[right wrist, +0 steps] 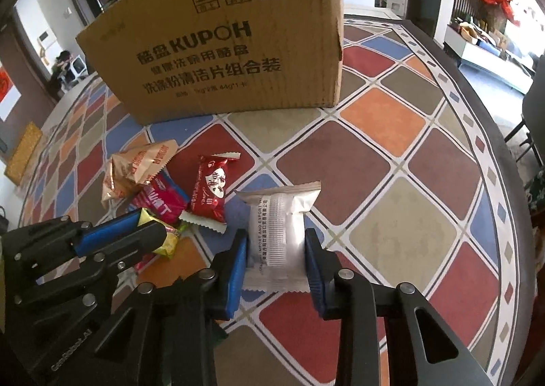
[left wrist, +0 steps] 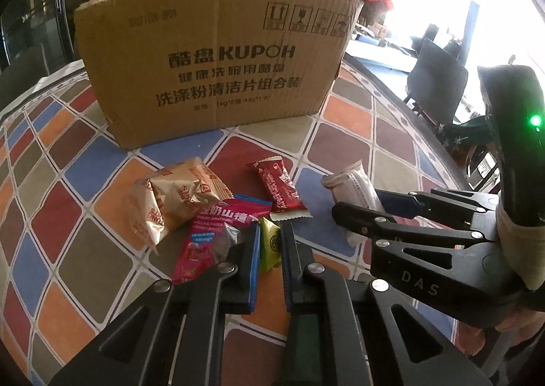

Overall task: Organize snacks
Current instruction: 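Grasp the yellow-green pack with the left gripper while the right grasps the white pastry, then lift both packs over the box and open both grippers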

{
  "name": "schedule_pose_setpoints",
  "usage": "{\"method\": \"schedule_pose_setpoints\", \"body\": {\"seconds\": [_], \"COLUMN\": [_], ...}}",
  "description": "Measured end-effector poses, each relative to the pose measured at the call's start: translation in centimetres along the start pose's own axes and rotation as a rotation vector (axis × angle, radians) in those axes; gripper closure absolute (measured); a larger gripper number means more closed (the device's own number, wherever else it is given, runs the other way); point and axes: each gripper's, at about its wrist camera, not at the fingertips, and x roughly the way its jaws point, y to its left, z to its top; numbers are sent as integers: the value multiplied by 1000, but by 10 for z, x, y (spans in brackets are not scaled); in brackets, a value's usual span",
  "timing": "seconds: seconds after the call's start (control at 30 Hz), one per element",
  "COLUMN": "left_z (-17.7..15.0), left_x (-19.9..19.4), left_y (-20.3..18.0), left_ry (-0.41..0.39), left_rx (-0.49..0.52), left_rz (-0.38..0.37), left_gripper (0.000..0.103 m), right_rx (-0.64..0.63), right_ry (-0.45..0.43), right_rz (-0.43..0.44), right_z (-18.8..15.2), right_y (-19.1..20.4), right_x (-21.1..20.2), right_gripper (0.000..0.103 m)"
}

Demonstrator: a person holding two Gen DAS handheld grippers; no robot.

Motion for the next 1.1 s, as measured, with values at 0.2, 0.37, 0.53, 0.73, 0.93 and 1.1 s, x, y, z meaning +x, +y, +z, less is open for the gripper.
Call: {"method": "schedule_pose_setpoints", "body": {"seconds": [0.2,0.37,0.53,0.73,0.93,1.1], "left_z": [1,6,14,33,67,97], "left_x": [-18,-38,-58,-83,-104,-119], "left_y": [1,1,2,0,4,9], "left_ry": [-43,-87,-129,-199,-266,-316], "left_rx": [-13,-21,-25,7,37,60], "left_rz": [4,4,12,28,57,88], "left_gripper": [90,90,90,90,90,90], "right_rx": [-15,-24,-47,-58,-62,-76], "right_ry": [-36,-87,-152,-222,-274,-314], "right_rz": [-3,-8,-9,4,18,12], "right_z": [-1,4,13,25,54,82], "right_y": [7,15,23,32,36,40], "right_x": [-18,-39,-63,-90,-107,-118], "right_gripper": [70,70,70,70,70,70]}}
